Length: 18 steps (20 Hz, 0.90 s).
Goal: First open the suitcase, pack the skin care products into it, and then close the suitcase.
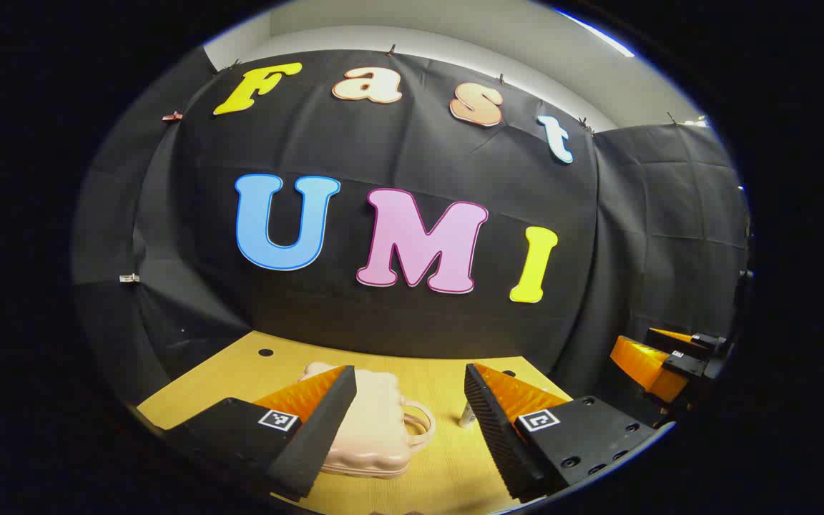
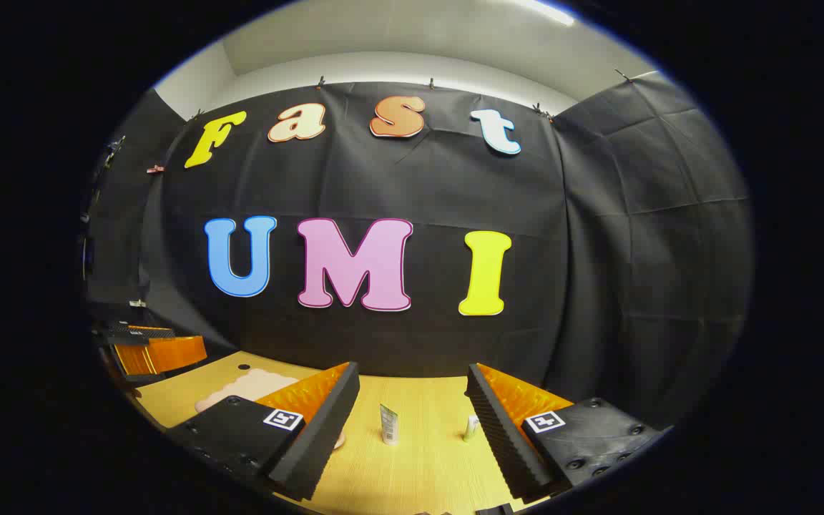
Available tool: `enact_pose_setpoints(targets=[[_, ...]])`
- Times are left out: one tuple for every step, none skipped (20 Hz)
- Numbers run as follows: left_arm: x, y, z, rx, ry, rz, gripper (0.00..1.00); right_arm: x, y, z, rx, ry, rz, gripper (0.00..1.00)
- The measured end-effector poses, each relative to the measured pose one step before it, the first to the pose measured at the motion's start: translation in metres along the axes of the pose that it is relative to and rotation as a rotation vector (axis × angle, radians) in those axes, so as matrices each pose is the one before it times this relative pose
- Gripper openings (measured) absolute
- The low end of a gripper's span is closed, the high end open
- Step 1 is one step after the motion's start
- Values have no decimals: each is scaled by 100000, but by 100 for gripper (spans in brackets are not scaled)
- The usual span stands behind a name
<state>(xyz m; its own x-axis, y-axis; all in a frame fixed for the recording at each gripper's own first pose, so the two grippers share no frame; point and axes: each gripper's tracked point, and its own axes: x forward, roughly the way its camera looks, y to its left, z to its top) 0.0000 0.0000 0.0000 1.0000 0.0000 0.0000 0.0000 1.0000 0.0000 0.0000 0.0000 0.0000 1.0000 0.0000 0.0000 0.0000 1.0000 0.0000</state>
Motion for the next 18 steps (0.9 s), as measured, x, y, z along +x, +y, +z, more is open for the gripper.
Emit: enact_pose_setpoints(targets=[[144, -63, -276, 67, 688, -163, 96, 137, -114, 72, -249, -232, -168, 96], [188, 151, -259, -55, 676, 149, 96, 193, -94, -72, -22, 31, -130, 96], [180, 117, -84, -119, 311, 38, 96, 118, -52, -75, 184, -107, 213, 96], [198, 37, -190, -53, 236, 286, 96, 179, -98, 44, 68, -373, -81, 96], [216, 82, -79, -58, 295, 510, 96, 145, -109, -53, -63, -63, -17, 96], [232, 58, -121, -233, 389, 487, 96, 188, 20, -150, 116, 162, 357, 96], [304, 3, -9, -508, 66, 610, 96, 156, 38, 25, 177, -112, 382, 96], [179, -155, -25, -712, -89, -75, 96, 199, -75, 52, 88, -207, 335, 96], [216, -158, -15, -549, 127, -100, 96, 221, -39, 76, -32, -197, 307, 96], [144, -146, -301, -170, 237, -3, 96, 159, -62, 19, -104, -331, 351, 96], [171, -179, -71, 205, 213, -110, 96, 174, -50, 118, -41, -347, 309, 96], [42, -173, -211, 408, 62, 56, 96, 178, -45, 95, 16, -409, 354, 96], [71, -204, -21, 516, 50, -274, 96, 193, -30, -16, 53, -63, 375, 96], [62, -349, -195, 580, 238, -559, 96, 166, 2, -57, 42, 166, 430, 96], [120, -280, -168, 570, 435, -446, 96, 146, -74, -226, 41, 358, 419, 96], [93, -163, -316, 383, 633, -396, 96, 109, -2, -144, -79, 434, 272, 96], [216, -287, -229, 204, 981, -876, 96, 189, -80, -67, -99, 251, 204, 96], [492, -465, -564, 254, 1745, -926, 96, 226, -257, -66, -194, -20, 33, 96]])
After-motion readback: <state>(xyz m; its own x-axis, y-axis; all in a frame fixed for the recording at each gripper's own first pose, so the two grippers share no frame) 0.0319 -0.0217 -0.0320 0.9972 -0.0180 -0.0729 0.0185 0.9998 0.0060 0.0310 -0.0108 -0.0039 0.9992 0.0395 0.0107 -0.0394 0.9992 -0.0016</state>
